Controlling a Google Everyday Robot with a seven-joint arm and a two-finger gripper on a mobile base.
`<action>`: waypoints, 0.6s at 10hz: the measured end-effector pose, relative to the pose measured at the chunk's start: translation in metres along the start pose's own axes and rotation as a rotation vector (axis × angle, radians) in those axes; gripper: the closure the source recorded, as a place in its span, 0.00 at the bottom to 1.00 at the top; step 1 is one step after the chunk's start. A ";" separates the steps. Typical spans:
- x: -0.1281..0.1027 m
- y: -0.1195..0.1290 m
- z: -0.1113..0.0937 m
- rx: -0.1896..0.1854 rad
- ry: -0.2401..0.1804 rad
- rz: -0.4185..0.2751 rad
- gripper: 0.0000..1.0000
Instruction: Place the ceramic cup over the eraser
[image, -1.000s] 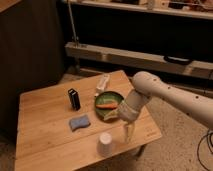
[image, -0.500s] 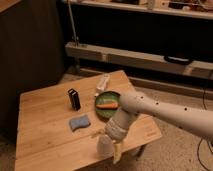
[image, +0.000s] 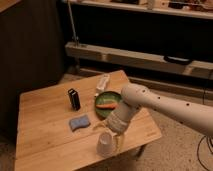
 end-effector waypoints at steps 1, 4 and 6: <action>0.006 -0.003 0.008 -0.011 -0.016 -0.002 0.20; 0.033 -0.008 0.036 -0.022 -0.060 -0.028 0.20; 0.043 -0.016 0.039 -0.014 -0.054 -0.028 0.21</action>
